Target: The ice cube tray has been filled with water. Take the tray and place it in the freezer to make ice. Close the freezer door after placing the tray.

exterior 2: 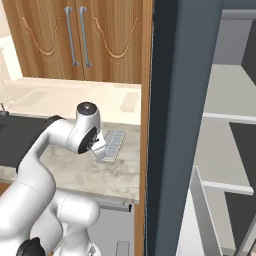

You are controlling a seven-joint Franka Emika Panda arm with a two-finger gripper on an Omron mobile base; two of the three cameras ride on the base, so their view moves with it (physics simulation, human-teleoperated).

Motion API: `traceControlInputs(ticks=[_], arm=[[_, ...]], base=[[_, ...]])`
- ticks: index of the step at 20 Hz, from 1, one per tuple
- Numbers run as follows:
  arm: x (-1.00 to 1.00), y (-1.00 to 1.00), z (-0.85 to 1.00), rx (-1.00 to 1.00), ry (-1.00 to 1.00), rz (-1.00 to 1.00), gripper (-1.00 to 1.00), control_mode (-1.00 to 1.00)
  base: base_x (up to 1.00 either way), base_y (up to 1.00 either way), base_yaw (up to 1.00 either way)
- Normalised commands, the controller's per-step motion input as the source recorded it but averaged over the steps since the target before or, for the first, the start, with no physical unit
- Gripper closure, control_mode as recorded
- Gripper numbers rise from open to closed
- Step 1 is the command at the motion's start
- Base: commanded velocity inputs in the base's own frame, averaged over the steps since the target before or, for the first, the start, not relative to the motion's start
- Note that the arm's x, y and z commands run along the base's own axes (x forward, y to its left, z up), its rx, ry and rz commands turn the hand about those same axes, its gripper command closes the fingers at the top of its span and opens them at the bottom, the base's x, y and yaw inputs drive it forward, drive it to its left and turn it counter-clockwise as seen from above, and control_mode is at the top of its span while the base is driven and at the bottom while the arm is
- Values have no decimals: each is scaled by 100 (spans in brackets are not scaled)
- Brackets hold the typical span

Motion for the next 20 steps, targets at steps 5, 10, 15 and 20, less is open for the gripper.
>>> traceControlInputs(ticks=[5, 10, 15, 20], arm=[[1, -3, -21, 0, -5, 0, -100, -100], [11, -2, -7, 3, 1, -1, -100, -100], [3, -2, -5, 3, 1, -1, -100, -100], [9, -1, -17, 3, 0, -6, -100, -100]], base=[[0, 0, 0], [0, 0, 0], [0, 0, 0], [0, 0, 0]])
